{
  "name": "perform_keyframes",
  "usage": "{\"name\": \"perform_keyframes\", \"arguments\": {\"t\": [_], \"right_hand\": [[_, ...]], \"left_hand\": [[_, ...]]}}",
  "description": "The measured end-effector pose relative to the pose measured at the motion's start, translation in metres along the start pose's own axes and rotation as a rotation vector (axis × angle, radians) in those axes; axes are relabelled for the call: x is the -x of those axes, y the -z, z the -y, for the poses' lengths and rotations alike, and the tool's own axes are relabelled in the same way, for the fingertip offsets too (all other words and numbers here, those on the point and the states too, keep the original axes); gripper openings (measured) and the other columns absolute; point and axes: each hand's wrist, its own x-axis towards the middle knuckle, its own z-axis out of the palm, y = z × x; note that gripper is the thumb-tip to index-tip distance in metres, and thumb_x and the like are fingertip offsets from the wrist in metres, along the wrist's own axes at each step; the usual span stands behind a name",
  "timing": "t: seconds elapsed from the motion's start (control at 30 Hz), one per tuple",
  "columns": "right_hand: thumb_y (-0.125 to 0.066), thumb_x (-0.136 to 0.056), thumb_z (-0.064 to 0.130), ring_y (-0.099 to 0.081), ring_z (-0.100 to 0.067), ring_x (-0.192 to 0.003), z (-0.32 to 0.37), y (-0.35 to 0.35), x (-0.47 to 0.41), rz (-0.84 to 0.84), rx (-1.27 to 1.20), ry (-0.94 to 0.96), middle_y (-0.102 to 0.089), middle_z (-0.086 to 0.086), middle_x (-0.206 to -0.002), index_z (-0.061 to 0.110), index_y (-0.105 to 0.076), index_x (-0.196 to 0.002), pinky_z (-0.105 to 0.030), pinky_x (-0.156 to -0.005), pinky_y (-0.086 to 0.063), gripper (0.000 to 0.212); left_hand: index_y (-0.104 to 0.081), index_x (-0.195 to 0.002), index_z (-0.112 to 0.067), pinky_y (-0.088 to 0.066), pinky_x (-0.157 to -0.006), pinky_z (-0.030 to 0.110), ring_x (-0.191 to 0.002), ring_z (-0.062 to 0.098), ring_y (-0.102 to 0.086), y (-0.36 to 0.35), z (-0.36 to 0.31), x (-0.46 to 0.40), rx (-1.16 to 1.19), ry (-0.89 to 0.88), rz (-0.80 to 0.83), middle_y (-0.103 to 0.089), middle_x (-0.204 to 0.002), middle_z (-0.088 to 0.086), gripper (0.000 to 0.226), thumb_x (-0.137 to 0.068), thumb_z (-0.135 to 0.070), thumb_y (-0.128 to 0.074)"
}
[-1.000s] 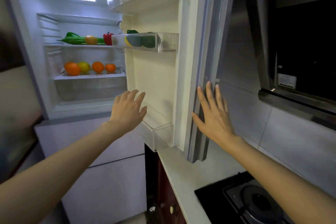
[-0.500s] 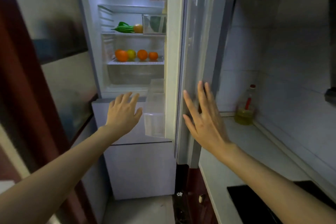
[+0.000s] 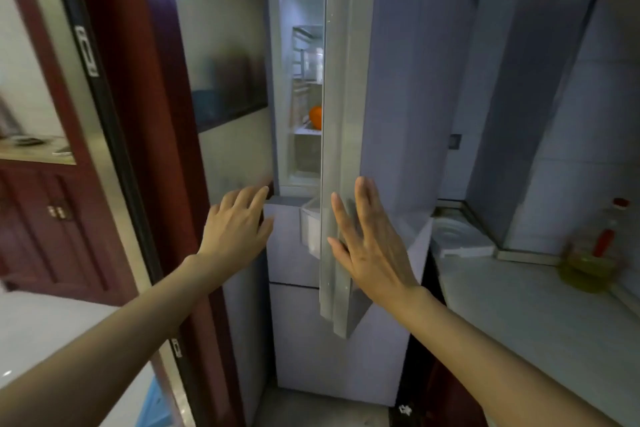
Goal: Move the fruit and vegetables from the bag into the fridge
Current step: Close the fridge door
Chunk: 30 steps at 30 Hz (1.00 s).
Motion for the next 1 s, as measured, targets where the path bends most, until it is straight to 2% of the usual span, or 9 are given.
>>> {"name": "perform_keyframes", "arguments": {"t": [0.17, 0.33, 0.47, 0.6, 0.7, 0.87, 1.0], "right_hand": [[-0.054, -0.090, 0.038, -0.004, -0.030, -0.144, 0.026, -0.050, -0.041, 0.019, -0.105, -0.074, 0.024, -0.013, -0.154, 0.014, 0.012, -0.148, -0.040, -0.112, -0.023, 0.091], [-0.058, -0.088, 0.040, 0.011, -0.025, -0.145, 0.042, -0.102, -0.086, 0.086, -0.109, -0.146, 0.024, -0.010, -0.154, 0.014, 0.017, -0.146, -0.040, -0.117, -0.011, 0.099], [-0.057, -0.088, 0.043, 0.011, -0.026, -0.145, 0.050, -0.140, -0.118, 0.143, -0.051, -0.194, 0.014, -0.016, -0.156, 0.012, 0.012, -0.147, -0.040, -0.117, -0.005, 0.096], [-0.057, -0.086, 0.049, 0.003, -0.032, -0.145, 0.052, -0.182, -0.146, 0.196, 0.052, -0.219, 0.005, -0.021, -0.156, 0.011, 0.005, -0.149, -0.046, -0.117, -0.013, 0.097], [-0.055, -0.085, 0.054, 0.000, -0.034, -0.145, 0.049, -0.212, -0.165, 0.208, 0.117, -0.241, 0.001, -0.021, -0.156, 0.010, 0.002, -0.150, -0.050, -0.115, -0.019, 0.097], [-0.039, -0.094, 0.050, 0.003, -0.033, -0.145, 0.041, -0.263, -0.196, 0.209, 0.069, -0.229, 0.003, -0.018, -0.157, 0.011, 0.002, -0.150, -0.052, -0.117, -0.009, 0.080], [-0.043, -0.093, 0.045, 0.009, -0.030, -0.145, 0.006, -0.302, -0.216, 0.267, 0.086, -0.150, 0.012, -0.015, -0.156, 0.014, 0.009, -0.149, -0.049, -0.117, -0.002, 0.083]], "left_hand": [[-0.038, -0.140, -0.016, -0.041, -0.098, 0.044, -0.127, 0.027, -0.043, -0.007, 0.030, -0.009, -0.015, -0.061, -0.046, -0.045, -0.141, 0.005, 0.053, -0.093, -0.038, -0.047], [-0.044, -0.135, -0.014, -0.045, -0.093, 0.043, -0.125, 0.029, -0.046, -0.014, 0.064, -0.027, -0.035, -0.087, -0.120, -0.047, -0.138, 0.009, 0.050, -0.091, -0.035, -0.052], [-0.044, -0.135, -0.014, -0.045, -0.091, 0.044, -0.124, 0.032, -0.047, -0.019, 0.091, -0.046, -0.077, -0.096, -0.130, -0.048, -0.137, 0.012, 0.052, -0.089, -0.038, -0.046], [-0.039, -0.132, -0.015, -0.046, -0.089, 0.047, -0.121, 0.036, -0.048, -0.023, 0.109, -0.069, -0.048, -0.120, -0.173, -0.050, -0.134, 0.016, 0.051, -0.088, -0.034, -0.056], [-0.046, -0.130, -0.012, -0.047, -0.088, 0.046, -0.121, 0.037, -0.050, -0.029, 0.112, -0.088, -0.059, -0.124, -0.189, -0.052, -0.133, 0.017, 0.049, -0.088, -0.034, -0.058], [-0.050, -0.130, -0.009, -0.047, -0.090, 0.047, -0.123, 0.036, -0.050, -0.048, 0.109, -0.126, -0.058, -0.083, -0.185, -0.052, -0.134, 0.017, 0.048, -0.089, -0.033, -0.049], [-0.054, -0.125, -0.007, -0.050, -0.085, 0.050, -0.116, 0.039, -0.055, -0.070, 0.116, -0.154, -0.095, -0.035, -0.132, -0.056, -0.128, 0.019, 0.049, -0.082, -0.027, -0.065]]}}
